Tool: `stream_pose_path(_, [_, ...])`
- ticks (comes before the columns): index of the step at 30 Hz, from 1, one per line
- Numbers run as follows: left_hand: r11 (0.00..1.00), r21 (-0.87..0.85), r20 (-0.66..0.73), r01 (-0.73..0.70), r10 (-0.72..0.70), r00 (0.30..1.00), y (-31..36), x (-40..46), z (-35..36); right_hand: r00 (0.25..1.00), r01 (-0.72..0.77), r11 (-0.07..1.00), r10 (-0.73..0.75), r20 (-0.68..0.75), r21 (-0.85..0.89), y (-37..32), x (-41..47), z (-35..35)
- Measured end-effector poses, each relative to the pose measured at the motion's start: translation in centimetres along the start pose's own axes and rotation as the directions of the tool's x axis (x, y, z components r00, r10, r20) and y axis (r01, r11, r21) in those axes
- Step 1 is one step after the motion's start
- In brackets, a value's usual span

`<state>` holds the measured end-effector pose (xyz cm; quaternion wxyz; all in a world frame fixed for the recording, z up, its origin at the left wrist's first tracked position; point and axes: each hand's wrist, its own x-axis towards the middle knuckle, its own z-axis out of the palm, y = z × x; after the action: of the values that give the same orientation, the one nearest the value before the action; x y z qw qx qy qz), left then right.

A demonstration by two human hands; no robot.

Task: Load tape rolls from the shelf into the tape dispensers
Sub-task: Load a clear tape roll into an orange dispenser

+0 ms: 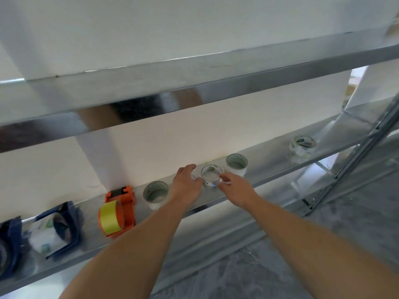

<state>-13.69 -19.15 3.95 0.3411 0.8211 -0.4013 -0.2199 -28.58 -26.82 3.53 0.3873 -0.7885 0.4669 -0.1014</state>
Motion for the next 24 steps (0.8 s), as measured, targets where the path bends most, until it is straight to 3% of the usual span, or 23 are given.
stream_pose_path(14, [0.993,0.023,-0.089,0.118,-0.116,0.989,8.0,2.6,9.7,0.992,0.055,0.998,-0.051,0.119,-0.029,8.9,4.9,-8.7])
stream_pose_path(24, [1.000,-0.025,-0.044,0.013,-0.014,0.999,13.2,6.2,14.6,1.000,-0.004,1.000,0.004,-0.026,0.010,12.0,7.6,-15.0])
